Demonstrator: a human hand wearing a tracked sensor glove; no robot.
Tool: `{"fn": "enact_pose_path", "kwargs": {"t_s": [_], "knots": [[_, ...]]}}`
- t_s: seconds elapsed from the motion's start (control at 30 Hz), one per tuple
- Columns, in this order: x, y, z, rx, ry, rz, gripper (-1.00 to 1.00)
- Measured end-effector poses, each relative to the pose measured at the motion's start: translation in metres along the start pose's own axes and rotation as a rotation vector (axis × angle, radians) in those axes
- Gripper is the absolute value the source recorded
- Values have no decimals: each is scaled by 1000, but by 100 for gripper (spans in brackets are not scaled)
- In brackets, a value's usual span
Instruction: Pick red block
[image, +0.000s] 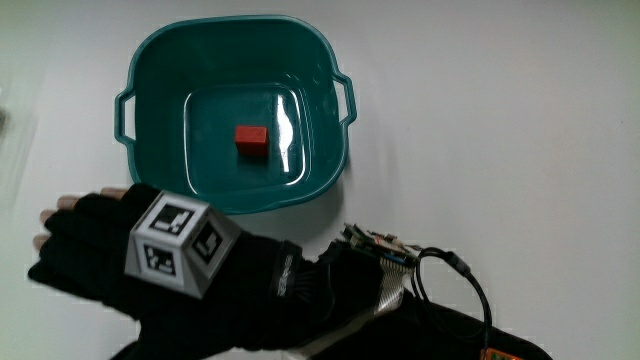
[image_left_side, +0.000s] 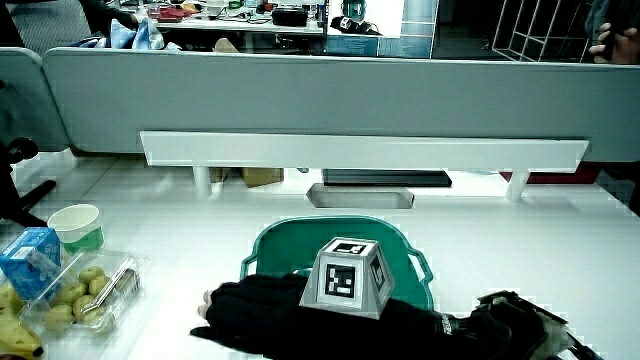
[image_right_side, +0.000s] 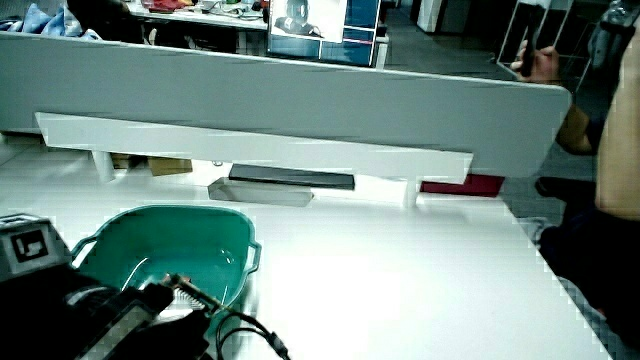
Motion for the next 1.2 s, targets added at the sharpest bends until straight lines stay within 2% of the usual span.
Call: {"fn": "enact_pose_path", "kwargs": {"t_s": [0.03,0.07,0.1,0.13,0.17,0.2,0.27,0.3,0.33,0.37,0.4,0.43,0.5,0.53,0.6,0.63,0.73,0.77,0.83,0.9,0.93,0.97,1.0,1.03,1.07,1.17,1.2], "knots": [[2,-2,5,-3,28,15,0],[5,-1,5,-10,8,0,0],[9,-2,8,10,23,-10,0],[12,-2,9,11,6,-31,0],[15,-2,9,0,25,-34,0],[17,-2,11,15,7,-45,0],[24,-1,9,5,28,-56,0],[27,0,9,6,16,-67,0],[29,0,9,10,36,-70,0],[34,2,7,0,22,-80,0],[38,2,6,6,40,-86,0],[40,1,8,17,19,-102,0],[50,2,7,5,82,-95,0],[53,2,8,13,59,-121,0],[61,3,7,2,77,-136,0],[66,3,7,26,53,-164,0],[75,2,9,10,96,-166,0],[79,3,9,20,82,-185,0],[88,3,7,3,114,-194,0],[96,3,7,12,105,-230,0],[102,4,5,-13,127,-226,0],[106,3,5,-1,140,-239,0],[111,4,4,-5,117,-265,0],[116,5,2,-7,126,-282,0],[119,4,2,-7,154,-274,0],[135,4,-3,-20,156,-322,0],[138,4,-4,-21,183,-317,0]]}}
